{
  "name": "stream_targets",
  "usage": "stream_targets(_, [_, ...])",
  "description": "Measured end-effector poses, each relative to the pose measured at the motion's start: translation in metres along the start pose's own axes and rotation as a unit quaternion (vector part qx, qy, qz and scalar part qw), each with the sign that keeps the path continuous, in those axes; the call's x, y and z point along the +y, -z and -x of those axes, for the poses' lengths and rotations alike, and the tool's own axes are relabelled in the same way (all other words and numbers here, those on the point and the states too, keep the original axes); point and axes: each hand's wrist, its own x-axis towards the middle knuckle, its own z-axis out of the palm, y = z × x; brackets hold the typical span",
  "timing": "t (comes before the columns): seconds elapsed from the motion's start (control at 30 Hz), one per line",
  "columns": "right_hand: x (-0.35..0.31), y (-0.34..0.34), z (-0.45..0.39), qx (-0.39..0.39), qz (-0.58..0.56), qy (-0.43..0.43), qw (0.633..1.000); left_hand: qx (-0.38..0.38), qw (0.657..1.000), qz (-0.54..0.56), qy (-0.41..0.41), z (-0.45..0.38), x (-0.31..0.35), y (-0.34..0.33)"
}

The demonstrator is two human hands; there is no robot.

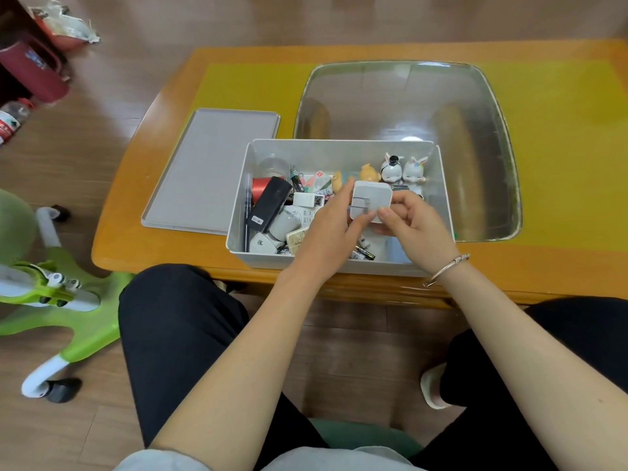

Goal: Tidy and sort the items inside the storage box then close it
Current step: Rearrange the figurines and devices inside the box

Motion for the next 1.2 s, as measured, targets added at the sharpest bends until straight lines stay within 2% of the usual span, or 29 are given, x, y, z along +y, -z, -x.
stream_targets(0.2, [0.0, -0.001, 0.0, -0.017, 0.017, -0.007, 1.0, -0.003, 0.999, -0.045, 0.012, 0.0, -0.001, -0.001])
stream_targets(0.47, [-0.001, 0.0, 0.0, -0.035, 0.02, -0.001, 0.999, -0.033, 0.998, -0.053, 0.001, 0.001, -0.003, -0.003])
stream_targets(0.6, [-0.001, 0.0, 0.001, -0.045, 0.012, -0.004, 0.999, 0.0, 0.999, -0.046, -0.018, -0.001, -0.003, 0.001])
stream_targets(0.73, [-0.001, 0.001, 0.001, -0.044, 0.018, 0.005, 0.999, 0.004, 1.0, -0.013, 0.012, -0.004, -0.003, 0.005])
stream_targets(0.93, [-0.002, 0.006, 0.0, -0.016, -0.077, 0.009, 0.997, -0.017, 0.999, 0.031, 0.018, -0.001, 0.0, 0.006])
stream_targets(1.03, [-0.002, 0.008, 0.001, -0.012, -0.094, 0.006, 0.995, -0.004, 1.0, 0.012, 0.019, -0.003, 0.0, 0.004])
stream_targets(1.1, [-0.004, 0.01, -0.002, -0.002, -0.102, -0.014, 0.995, 0.013, 1.0, -0.012, -0.005, -0.002, -0.001, 0.003])
stream_targets(1.2, [-0.011, 0.013, -0.009, 0.026, -0.153, -0.14, 0.978, 0.009, 0.992, -0.086, -0.089, 0.003, -0.002, 0.001])
